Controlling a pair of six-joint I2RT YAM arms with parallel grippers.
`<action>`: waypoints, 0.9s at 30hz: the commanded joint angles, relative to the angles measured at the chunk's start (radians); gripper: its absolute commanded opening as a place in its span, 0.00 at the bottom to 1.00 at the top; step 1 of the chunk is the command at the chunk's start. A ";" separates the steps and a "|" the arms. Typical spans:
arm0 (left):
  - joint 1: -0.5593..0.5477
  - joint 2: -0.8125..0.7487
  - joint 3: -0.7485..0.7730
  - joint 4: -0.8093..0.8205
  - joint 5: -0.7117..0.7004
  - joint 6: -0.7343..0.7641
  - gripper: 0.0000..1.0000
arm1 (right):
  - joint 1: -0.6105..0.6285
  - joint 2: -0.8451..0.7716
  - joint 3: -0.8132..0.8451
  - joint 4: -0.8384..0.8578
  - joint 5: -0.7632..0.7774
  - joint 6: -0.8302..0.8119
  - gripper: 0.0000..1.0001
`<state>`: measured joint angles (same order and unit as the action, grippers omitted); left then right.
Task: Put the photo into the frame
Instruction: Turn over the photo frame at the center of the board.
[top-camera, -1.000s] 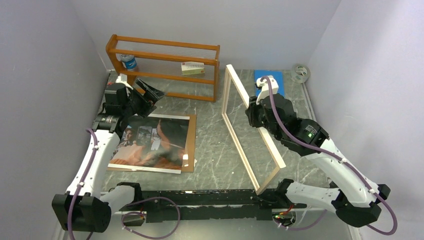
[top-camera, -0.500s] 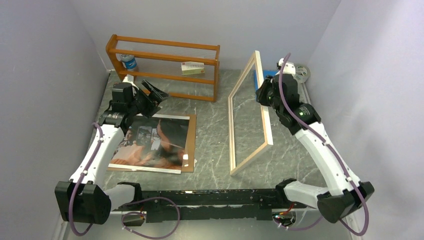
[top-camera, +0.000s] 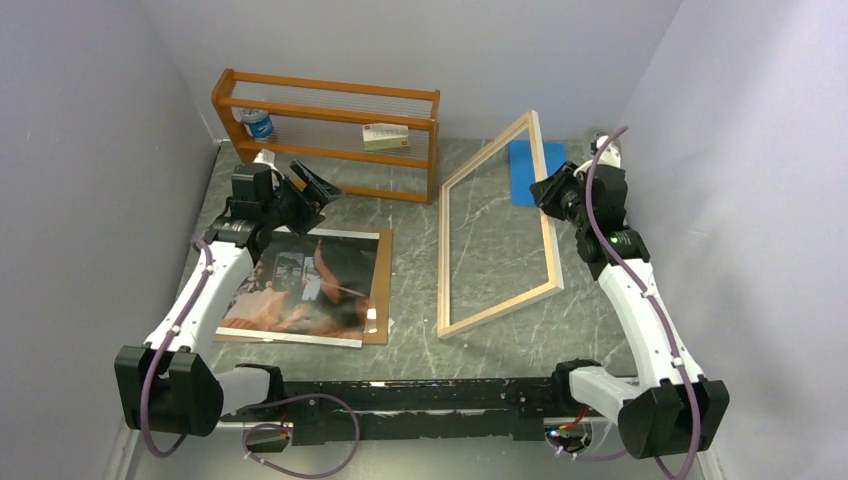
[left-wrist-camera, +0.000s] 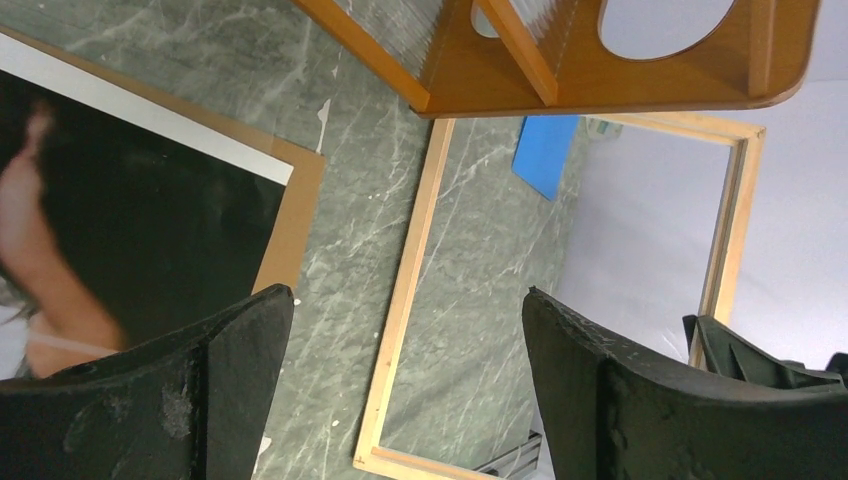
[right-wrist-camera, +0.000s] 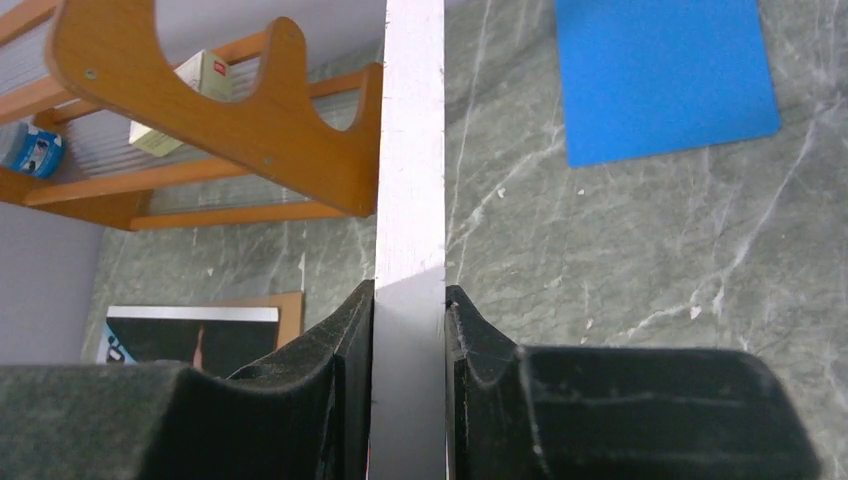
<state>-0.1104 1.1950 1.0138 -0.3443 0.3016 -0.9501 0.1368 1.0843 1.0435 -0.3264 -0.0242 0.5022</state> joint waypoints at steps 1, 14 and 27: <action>-0.018 0.041 -0.007 0.055 0.034 0.037 0.90 | -0.069 0.032 -0.128 -0.011 -0.219 -0.045 0.07; -0.152 0.245 -0.070 0.164 0.058 0.081 0.90 | -0.249 -0.029 -0.447 0.223 -0.223 -0.013 0.19; -0.365 0.564 0.004 0.182 -0.016 0.211 0.90 | -0.269 0.050 -0.591 0.391 -0.102 -0.108 0.23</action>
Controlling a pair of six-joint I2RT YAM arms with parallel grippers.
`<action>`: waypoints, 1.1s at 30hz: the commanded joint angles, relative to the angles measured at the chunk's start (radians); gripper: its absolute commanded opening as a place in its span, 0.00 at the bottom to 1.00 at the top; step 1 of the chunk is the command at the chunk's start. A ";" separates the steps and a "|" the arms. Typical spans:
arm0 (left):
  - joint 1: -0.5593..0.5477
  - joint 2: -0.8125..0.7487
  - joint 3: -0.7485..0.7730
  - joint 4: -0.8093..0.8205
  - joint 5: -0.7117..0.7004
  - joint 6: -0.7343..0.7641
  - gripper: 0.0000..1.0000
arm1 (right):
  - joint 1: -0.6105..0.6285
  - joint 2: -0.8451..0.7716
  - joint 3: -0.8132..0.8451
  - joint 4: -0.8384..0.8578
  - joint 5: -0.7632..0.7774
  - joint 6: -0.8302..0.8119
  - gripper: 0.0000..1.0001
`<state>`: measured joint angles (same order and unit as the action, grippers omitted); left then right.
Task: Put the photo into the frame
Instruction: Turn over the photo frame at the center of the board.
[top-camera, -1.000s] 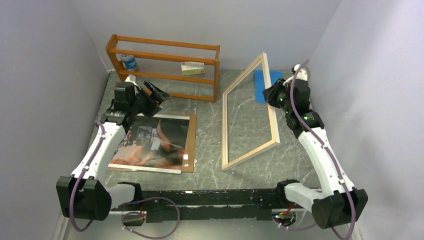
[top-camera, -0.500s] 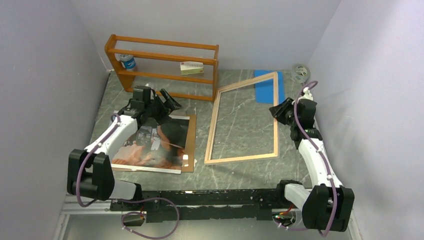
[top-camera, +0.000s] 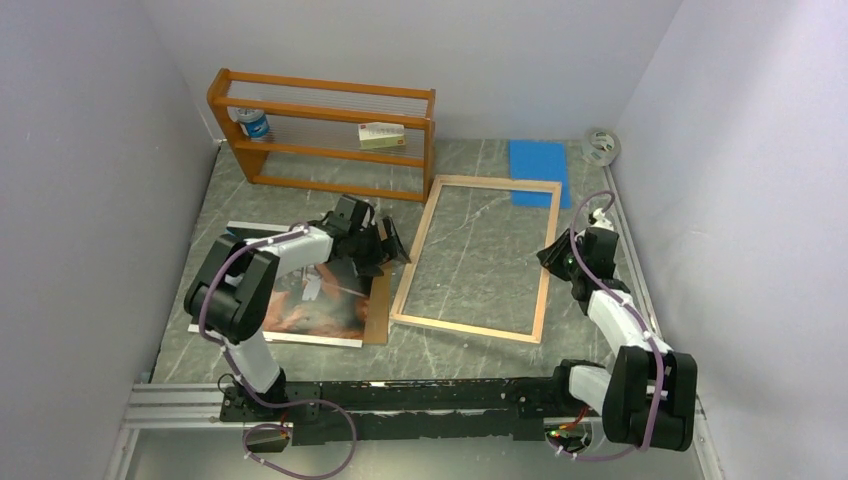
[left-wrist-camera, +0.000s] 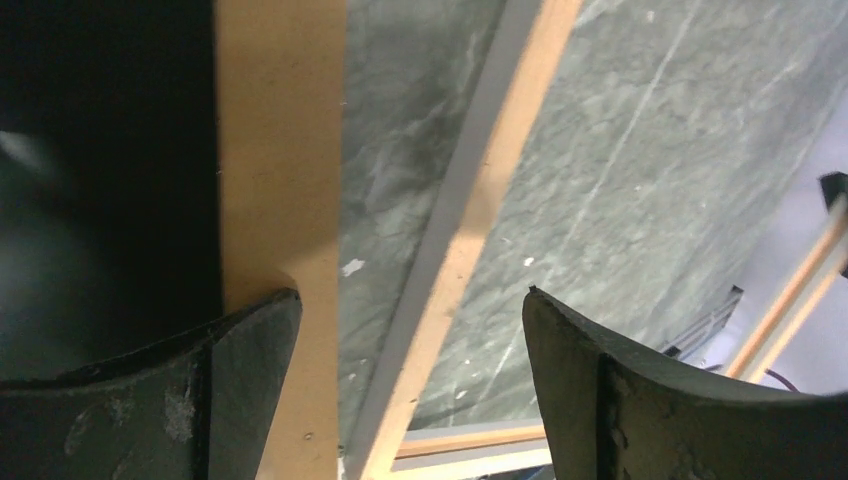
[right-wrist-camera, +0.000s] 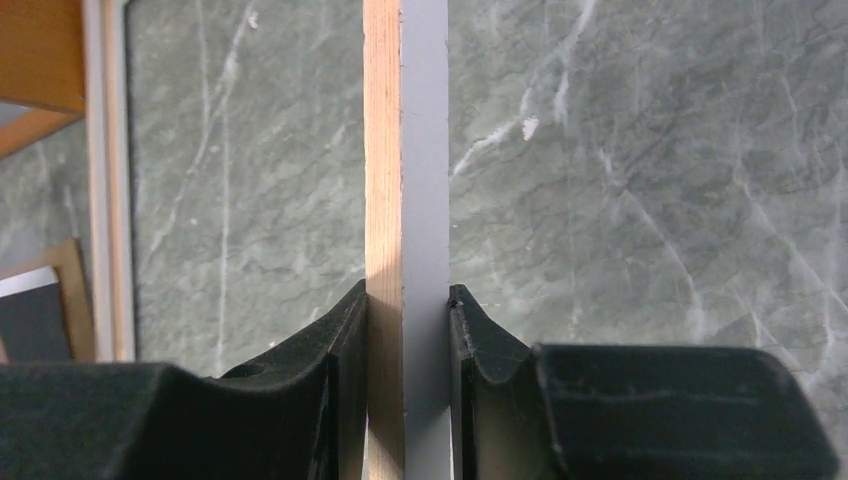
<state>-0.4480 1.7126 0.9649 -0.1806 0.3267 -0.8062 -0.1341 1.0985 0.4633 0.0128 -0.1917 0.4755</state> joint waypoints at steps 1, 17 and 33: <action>-0.031 0.062 0.061 0.015 -0.030 0.073 0.90 | 0.000 0.050 0.002 0.034 0.084 -0.087 0.23; -0.110 0.108 0.073 0.033 0.047 0.088 0.63 | -0.002 0.264 0.192 -0.136 0.186 -0.040 0.53; -0.130 0.036 0.046 0.024 0.116 0.090 0.48 | 0.175 0.223 0.245 -0.058 -0.194 0.314 0.52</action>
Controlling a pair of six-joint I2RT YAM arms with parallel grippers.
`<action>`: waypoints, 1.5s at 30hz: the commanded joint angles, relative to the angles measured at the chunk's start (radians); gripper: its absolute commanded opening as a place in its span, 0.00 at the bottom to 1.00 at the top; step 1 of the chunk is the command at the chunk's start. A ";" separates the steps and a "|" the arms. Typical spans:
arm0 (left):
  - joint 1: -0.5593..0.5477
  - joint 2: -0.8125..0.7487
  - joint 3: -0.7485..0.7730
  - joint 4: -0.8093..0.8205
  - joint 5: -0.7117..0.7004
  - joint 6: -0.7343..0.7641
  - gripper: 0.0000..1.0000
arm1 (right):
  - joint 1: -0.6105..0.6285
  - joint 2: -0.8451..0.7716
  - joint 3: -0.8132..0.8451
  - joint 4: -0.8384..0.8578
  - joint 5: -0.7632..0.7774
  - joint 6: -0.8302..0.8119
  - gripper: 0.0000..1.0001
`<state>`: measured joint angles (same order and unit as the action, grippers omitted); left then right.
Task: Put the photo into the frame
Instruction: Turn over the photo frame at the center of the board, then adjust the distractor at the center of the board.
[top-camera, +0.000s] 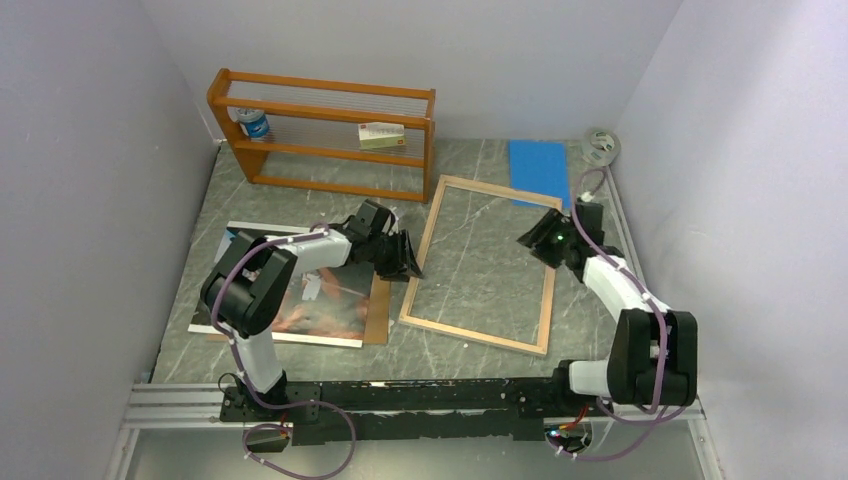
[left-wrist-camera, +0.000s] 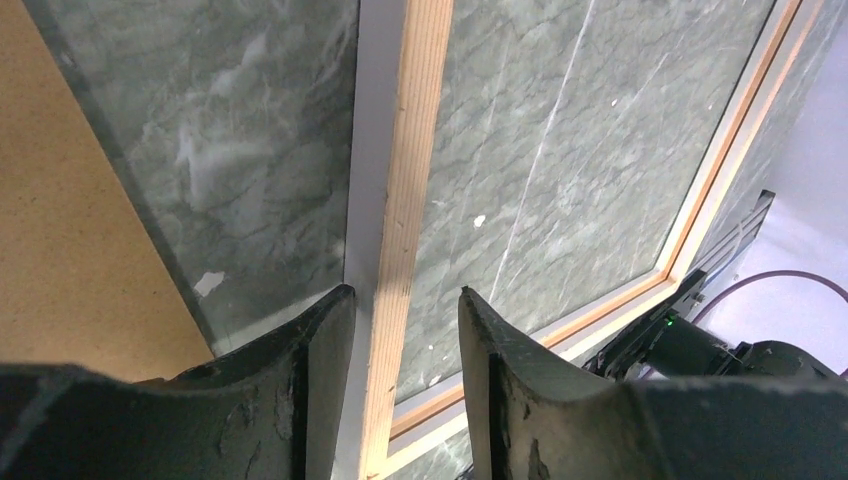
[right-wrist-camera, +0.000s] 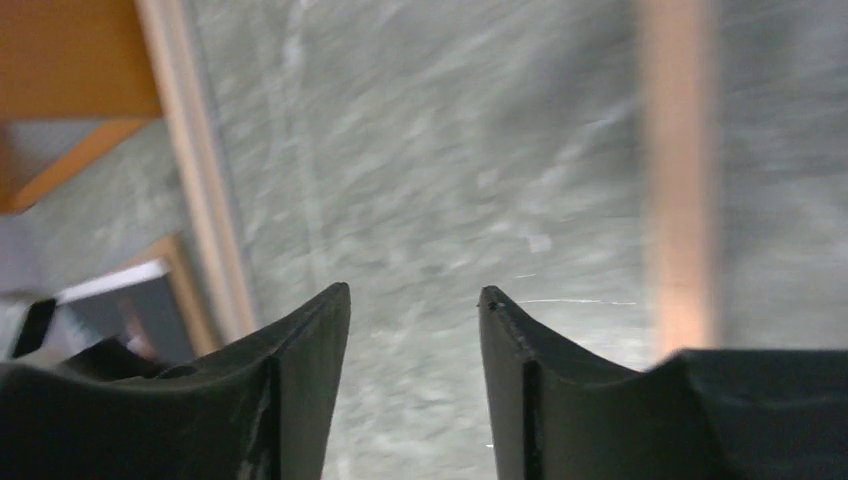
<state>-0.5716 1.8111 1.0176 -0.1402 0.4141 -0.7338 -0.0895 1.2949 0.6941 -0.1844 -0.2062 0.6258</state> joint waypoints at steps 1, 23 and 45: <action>-0.006 -0.080 -0.009 -0.041 0.010 0.019 0.48 | 0.189 0.045 0.028 0.165 -0.176 0.187 0.49; 0.238 -0.584 -0.128 -0.440 -0.255 0.050 0.72 | 0.519 0.793 0.683 0.513 -0.147 0.508 0.30; 0.305 -0.386 -0.036 -0.365 -0.140 0.124 0.72 | 0.406 0.921 0.897 0.490 -0.103 0.393 0.43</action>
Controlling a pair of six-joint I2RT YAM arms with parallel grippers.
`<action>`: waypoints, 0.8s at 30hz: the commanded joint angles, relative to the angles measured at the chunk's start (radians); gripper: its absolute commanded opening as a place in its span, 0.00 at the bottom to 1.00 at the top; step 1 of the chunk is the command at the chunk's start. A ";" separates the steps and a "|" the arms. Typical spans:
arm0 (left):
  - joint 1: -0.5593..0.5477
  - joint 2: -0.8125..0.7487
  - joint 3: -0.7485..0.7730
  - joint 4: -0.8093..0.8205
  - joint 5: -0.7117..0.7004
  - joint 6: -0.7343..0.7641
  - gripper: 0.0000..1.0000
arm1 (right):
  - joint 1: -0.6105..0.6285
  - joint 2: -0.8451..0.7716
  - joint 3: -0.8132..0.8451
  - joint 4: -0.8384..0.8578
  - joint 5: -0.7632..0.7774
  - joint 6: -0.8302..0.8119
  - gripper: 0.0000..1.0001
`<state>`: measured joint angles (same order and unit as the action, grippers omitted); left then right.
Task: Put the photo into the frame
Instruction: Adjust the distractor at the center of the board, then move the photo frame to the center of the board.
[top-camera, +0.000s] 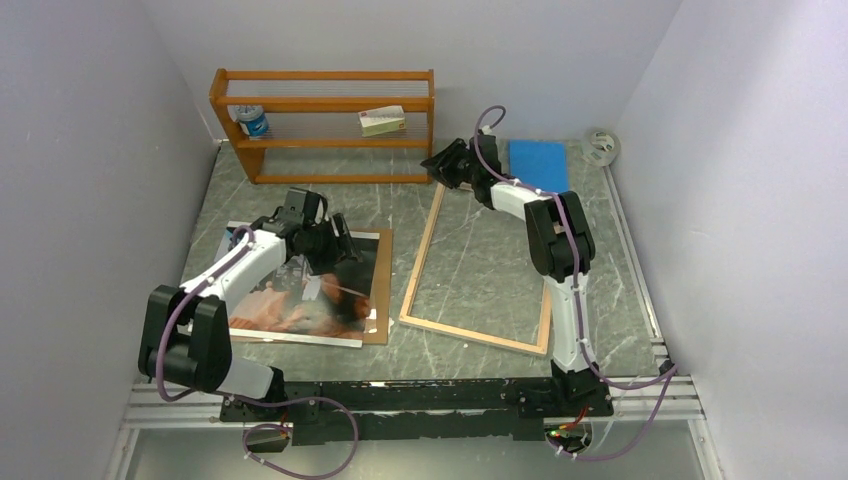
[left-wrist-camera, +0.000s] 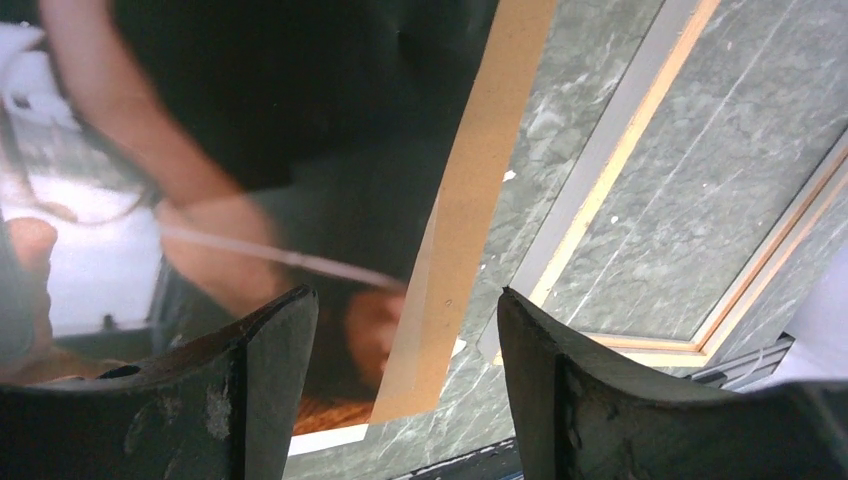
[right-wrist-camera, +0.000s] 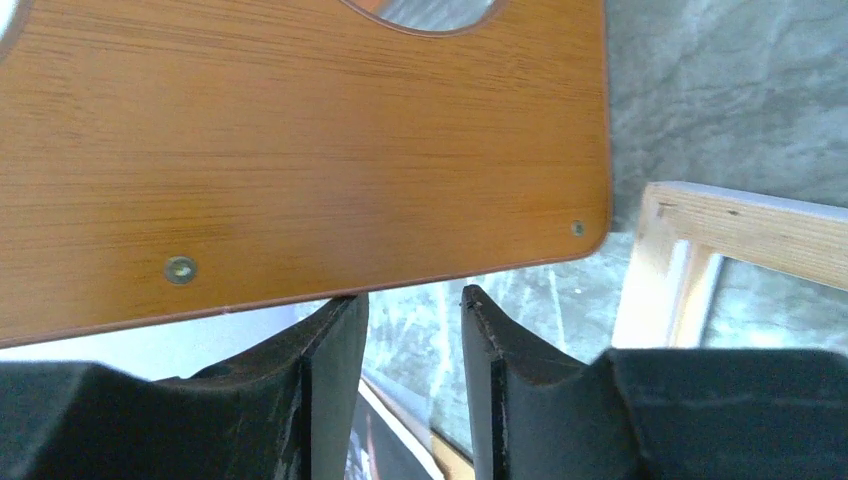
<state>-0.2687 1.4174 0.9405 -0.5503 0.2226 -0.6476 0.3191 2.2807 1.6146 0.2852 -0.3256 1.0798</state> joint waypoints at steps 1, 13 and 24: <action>0.002 0.014 0.042 0.063 0.068 0.047 0.72 | 0.002 -0.094 -0.054 0.008 0.017 -0.079 0.44; -0.163 0.267 0.217 0.181 0.151 0.098 0.72 | -0.011 -0.601 -0.393 -0.598 0.451 -0.312 0.57; -0.251 0.492 0.369 0.199 0.172 0.102 0.73 | -0.224 -0.813 -0.634 -0.878 0.738 -0.357 0.80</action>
<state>-0.4988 1.8801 1.2526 -0.3771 0.3695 -0.5640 0.1616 1.5192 1.0683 -0.4782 0.3332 0.7715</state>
